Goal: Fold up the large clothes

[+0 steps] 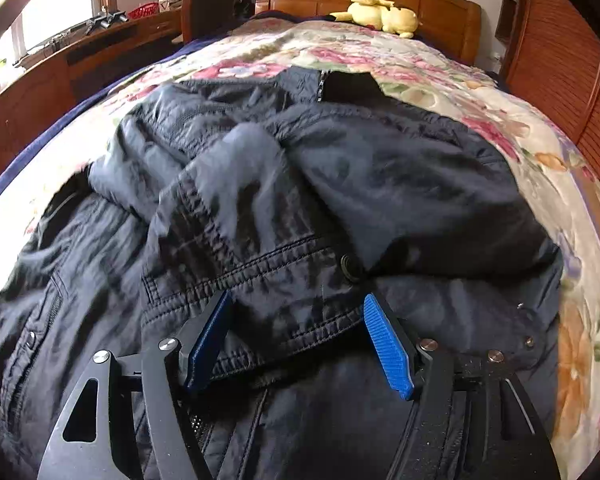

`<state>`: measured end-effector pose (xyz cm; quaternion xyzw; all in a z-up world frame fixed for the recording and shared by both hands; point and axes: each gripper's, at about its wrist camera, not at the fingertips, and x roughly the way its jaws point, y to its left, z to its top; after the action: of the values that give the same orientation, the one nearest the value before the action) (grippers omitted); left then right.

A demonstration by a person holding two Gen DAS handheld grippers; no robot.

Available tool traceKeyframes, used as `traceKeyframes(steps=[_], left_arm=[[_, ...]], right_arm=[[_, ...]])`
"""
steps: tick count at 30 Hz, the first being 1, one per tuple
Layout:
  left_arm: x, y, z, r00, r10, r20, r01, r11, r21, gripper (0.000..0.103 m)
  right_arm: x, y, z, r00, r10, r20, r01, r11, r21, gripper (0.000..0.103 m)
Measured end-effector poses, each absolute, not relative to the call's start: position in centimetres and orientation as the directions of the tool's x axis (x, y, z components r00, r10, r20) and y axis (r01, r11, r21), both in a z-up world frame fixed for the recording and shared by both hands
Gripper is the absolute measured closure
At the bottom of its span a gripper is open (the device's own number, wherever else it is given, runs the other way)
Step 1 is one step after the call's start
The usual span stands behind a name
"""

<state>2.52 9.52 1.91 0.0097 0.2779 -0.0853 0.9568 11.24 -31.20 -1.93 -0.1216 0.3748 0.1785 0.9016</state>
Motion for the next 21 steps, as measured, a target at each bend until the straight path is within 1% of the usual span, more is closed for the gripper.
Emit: traceKeyframes(steps=[5,6,7,8,9,10,12,17,21], left_arm=[[2.7,10.5,2.1,0.836,-0.144,-0.530,0.145,0.989,-0.040,0.015],[2.7,10.6,2.1,0.836,-0.142,-0.530,0.142,0.989,-0.041,0.015],[2.7,10.8,2.1,0.837,-0.140,-0.529,0.139,0.989,-0.043,0.015],[2.7,10.9,2.1,0.837,-0.139,-0.529,0.136,0.990,-0.044,0.015],[2.7,11.0,2.1,0.837,-0.138,-0.530,0.134,0.990,-0.045,0.015],[2.8,11.2,2.1,0.837,-0.135,-0.530,0.131,0.990,-0.046,0.015],[2.8,11.5,2.1,0.838,-0.129,-0.530,0.123,0.991,-0.047,0.015],[3.0,12.8,2.2,0.842,-0.115,-0.527,0.095,0.993,-0.064,0.015],[3.2,13.5,2.2,0.845,-0.104,-0.524,0.076,0.994,-0.073,0.015]], right_arm=[[11.2,-30.9,-2.9,0.654,0.219,-0.724,-0.424,0.899,-0.111,0.033],[11.1,-30.7,-2.9,0.658,0.219,-0.721,-0.430,0.895,-0.120,0.038],[10.9,-30.5,-2.9,0.656,0.228,-0.720,-0.444,0.887,-0.124,0.053],[10.6,-30.3,-2.8,0.654,0.232,-0.720,-0.459,0.878,-0.134,0.063],[10.1,-30.1,-2.8,0.660,0.225,-0.717,-0.467,0.870,-0.157,0.079],[9.8,-30.0,-2.7,0.669,0.214,-0.712,-0.470,0.864,-0.182,0.088],[9.2,-29.9,-1.4,0.685,0.238,-0.689,-0.490,0.850,-0.193,0.094],[8.0,-29.4,3.8,0.740,0.311,-0.596,-0.512,0.836,-0.200,0.096],[6.7,-27.2,7.7,0.760,0.368,-0.536,-0.548,0.806,-0.224,0.097]])
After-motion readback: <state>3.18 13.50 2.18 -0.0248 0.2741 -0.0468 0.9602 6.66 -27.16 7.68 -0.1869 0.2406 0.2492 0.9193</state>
